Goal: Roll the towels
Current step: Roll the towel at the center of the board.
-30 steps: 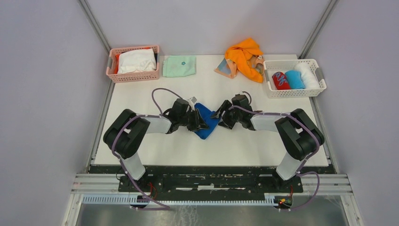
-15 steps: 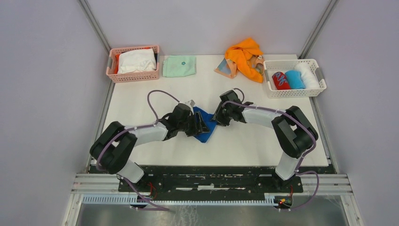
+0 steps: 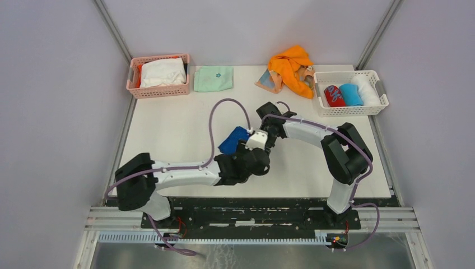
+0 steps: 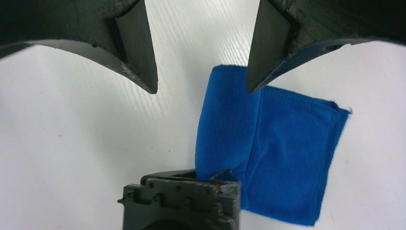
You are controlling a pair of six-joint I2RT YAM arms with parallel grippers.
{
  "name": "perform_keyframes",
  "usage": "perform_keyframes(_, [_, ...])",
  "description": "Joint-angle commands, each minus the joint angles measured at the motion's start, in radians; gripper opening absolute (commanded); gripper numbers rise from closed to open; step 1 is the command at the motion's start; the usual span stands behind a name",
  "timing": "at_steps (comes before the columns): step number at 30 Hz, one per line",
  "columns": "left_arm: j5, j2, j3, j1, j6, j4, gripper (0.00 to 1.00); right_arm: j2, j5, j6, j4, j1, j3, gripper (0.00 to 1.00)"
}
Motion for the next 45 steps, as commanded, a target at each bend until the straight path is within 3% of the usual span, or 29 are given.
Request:
perform_keyframes(1, [-0.322,0.145,0.111,-0.076,0.187,-0.019,0.74,0.016,0.04,-0.021,-0.08,0.007,0.034,0.37])
perform_keyframes(9, [-0.398,0.307,0.132,-0.103,0.353,0.117,0.74,0.024,0.025,-0.022,-0.083,0.008,0.04,0.37])
perform_keyframes(16, [-0.379,0.422,0.121,-0.102,0.318,0.104,0.71,0.024,0.008,-0.025,-0.064,0.007,0.036,0.37])
perform_keyframes(20, [-0.359,0.458,0.105,-0.1,0.303,0.102,0.59,0.021,-0.019,-0.024,-0.02,0.006,0.023,0.37])
perform_keyframes(25, [-0.278,0.399,0.064,-0.065,0.252,0.095,0.32,-0.025,-0.046,-0.036,0.059,0.0,-0.017,0.44])
perform_keyframes(29, [-0.075,0.29,0.001,0.011,0.218,0.132,0.27,-0.092,-0.075,-0.083,0.13,-0.023,-0.046,0.54])
perform_keyframes(35, [0.428,0.132,-0.116,0.224,0.141,0.231,0.26,-0.192,-0.168,-0.08,0.31,-0.083,-0.165,0.69])
perform_keyframes(40, [0.755,0.129,-0.134,0.4,0.069,0.256,0.26,-0.222,-0.213,-0.054,0.451,-0.101,-0.239,0.77])
perform_keyframes(45, [1.001,0.202,-0.152,0.546,-0.061,0.335,0.26,-0.154,-0.26,0.007,0.585,-0.101,-0.278,0.8])
